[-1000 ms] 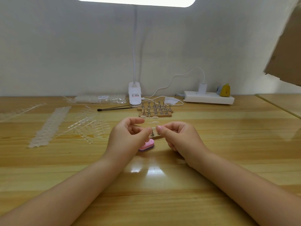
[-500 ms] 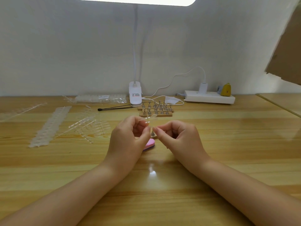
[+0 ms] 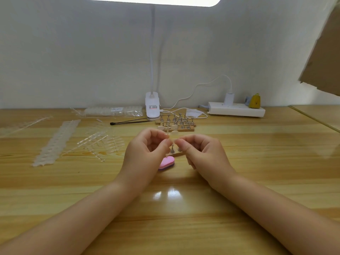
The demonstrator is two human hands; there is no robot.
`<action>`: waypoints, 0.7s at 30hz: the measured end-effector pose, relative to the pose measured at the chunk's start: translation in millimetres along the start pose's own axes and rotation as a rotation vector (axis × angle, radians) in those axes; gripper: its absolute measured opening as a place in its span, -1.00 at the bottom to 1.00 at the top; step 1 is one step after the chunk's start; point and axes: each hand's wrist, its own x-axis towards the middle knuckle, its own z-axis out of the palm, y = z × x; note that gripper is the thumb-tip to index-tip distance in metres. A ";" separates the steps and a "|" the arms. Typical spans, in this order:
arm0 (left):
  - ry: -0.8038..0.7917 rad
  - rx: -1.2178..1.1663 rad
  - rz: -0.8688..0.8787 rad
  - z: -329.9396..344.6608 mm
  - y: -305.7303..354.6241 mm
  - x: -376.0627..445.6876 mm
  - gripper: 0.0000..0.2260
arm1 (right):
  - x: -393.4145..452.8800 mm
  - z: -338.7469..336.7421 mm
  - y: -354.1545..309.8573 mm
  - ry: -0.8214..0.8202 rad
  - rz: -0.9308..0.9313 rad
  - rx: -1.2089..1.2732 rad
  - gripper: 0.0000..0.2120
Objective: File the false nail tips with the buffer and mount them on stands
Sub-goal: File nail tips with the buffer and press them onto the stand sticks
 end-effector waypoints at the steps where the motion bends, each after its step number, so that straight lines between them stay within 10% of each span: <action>1: -0.015 -0.042 -0.037 -0.6 0.2 0.8 -0.91 | 1.0 -1.0 1.0 -0.013 0.054 0.060 -0.93; 16: -0.221 -0.627 -0.360 -9.7 -1.7 12.0 -0.85 | 11.3 -12.5 1.1 -0.267 0.353 0.507 -0.87; 21: 0.051 0.016 -0.250 -26.6 -8.9 27.7 -0.90 | 11.5 -12.6 2.8 -0.213 0.372 0.506 -0.85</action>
